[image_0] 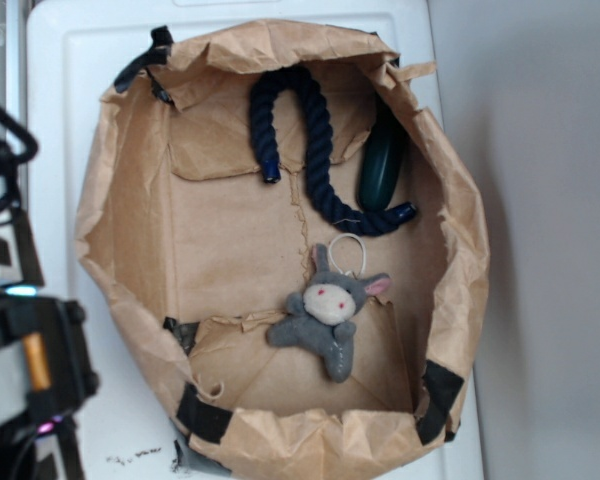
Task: Grab the gray animal.
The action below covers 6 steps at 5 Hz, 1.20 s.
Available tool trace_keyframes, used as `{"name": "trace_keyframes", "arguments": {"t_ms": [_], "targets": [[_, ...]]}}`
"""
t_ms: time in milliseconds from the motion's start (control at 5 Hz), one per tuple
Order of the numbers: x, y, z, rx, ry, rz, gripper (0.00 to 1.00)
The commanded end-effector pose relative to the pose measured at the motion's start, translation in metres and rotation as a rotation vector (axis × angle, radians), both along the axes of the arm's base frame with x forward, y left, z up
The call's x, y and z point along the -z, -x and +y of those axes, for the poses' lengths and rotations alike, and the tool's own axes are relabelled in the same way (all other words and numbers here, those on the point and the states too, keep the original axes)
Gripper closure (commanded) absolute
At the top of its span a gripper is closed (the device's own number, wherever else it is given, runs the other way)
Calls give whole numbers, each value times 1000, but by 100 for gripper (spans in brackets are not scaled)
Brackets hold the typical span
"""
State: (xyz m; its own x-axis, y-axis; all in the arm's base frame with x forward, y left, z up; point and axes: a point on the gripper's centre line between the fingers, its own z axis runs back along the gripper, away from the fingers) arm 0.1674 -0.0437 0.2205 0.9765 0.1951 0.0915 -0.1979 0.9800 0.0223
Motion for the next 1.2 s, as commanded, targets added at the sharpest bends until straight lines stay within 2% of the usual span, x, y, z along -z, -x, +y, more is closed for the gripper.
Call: {"name": "trace_keyframes", "arguments": {"t_ms": [0,200,400,1000], "targets": [[10,-42,34,78,143,5,0],[20,-52,35,39,104,1,0],[26,-67,23,14,83,-15,0],[26,-67,23,14,83,-15,0]]}}
